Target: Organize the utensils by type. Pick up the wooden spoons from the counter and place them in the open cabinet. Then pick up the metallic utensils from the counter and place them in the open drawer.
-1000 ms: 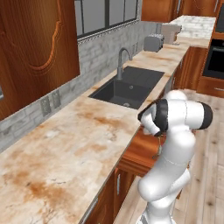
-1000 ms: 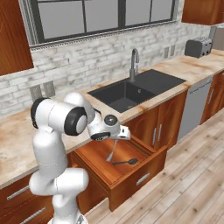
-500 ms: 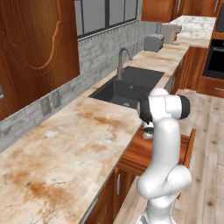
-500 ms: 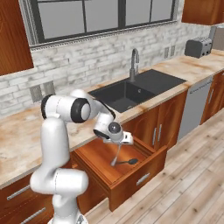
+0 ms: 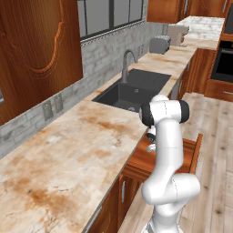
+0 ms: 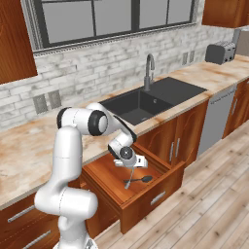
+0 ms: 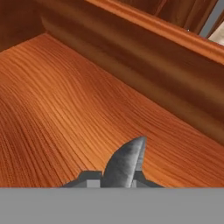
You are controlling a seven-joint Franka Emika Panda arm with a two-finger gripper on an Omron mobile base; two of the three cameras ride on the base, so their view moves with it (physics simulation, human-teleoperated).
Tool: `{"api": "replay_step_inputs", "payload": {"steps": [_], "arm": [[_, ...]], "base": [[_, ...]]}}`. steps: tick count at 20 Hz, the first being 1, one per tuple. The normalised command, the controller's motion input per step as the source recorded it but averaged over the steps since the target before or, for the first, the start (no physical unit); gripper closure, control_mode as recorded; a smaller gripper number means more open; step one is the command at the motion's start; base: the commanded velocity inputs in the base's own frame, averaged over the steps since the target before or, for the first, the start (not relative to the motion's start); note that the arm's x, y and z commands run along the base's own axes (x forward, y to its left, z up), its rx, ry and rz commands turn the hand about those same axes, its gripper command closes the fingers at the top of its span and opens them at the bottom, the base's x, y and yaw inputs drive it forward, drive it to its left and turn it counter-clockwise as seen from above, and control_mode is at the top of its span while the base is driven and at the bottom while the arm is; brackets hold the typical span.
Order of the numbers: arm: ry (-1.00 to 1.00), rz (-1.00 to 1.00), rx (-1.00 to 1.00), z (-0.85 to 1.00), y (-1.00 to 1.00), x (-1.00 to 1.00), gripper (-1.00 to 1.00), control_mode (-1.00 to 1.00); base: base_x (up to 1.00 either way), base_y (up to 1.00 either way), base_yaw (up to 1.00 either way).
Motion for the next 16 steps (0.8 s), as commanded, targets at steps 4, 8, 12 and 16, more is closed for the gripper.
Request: {"api": "replay_step_inputs", "payload": {"steps": [4,8,12,16], "arm": [[0.06,0.0,0.0,-0.26,-0.03,0.36,1.0,-1.0],[0.02,0.0,0.0,-0.23,-0.2,0.06,1.0,-1.0],[0.02,0.0,0.0,-0.08,-0.19,0.05,-1.0,-1.0],[0.02,0.0,0.02,0.21,-0.24,0.11,-1.0,-1.0]], "base": [[0.0,0.0,0.0],[0.0,0.0,0.0],[0.0,0.0,0.0],[0.0,0.0,0.0]]}}
